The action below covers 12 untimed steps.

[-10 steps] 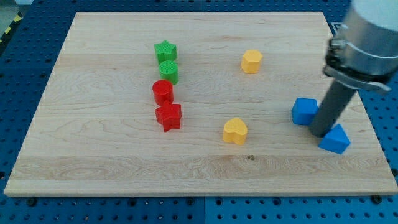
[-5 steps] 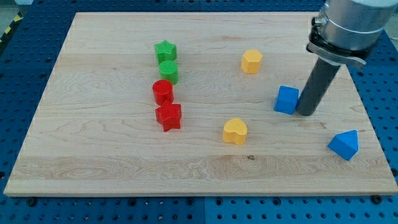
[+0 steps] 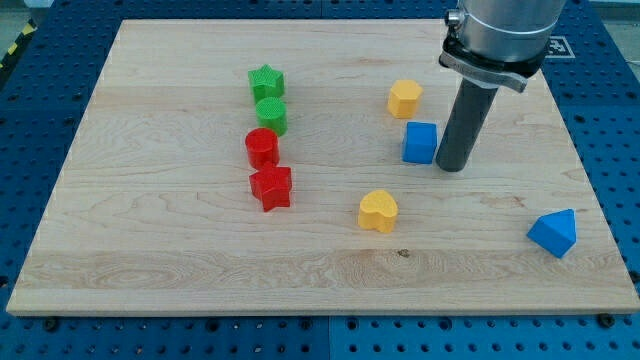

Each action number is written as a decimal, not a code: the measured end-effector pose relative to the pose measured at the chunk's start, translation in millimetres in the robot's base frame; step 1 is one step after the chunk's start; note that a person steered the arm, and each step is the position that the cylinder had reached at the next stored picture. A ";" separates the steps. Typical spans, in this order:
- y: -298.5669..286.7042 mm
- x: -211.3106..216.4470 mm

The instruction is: Move the blue cube to the bottom of the yellow hexagon

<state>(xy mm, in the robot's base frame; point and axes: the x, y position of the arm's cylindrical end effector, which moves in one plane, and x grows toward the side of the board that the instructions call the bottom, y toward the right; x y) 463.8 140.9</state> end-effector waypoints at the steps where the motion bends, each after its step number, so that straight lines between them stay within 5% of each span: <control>1: -27.3 0.0; 5: -81.6 -16.1; 12: -42.8 -27.5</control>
<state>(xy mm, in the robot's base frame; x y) 436.3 98.2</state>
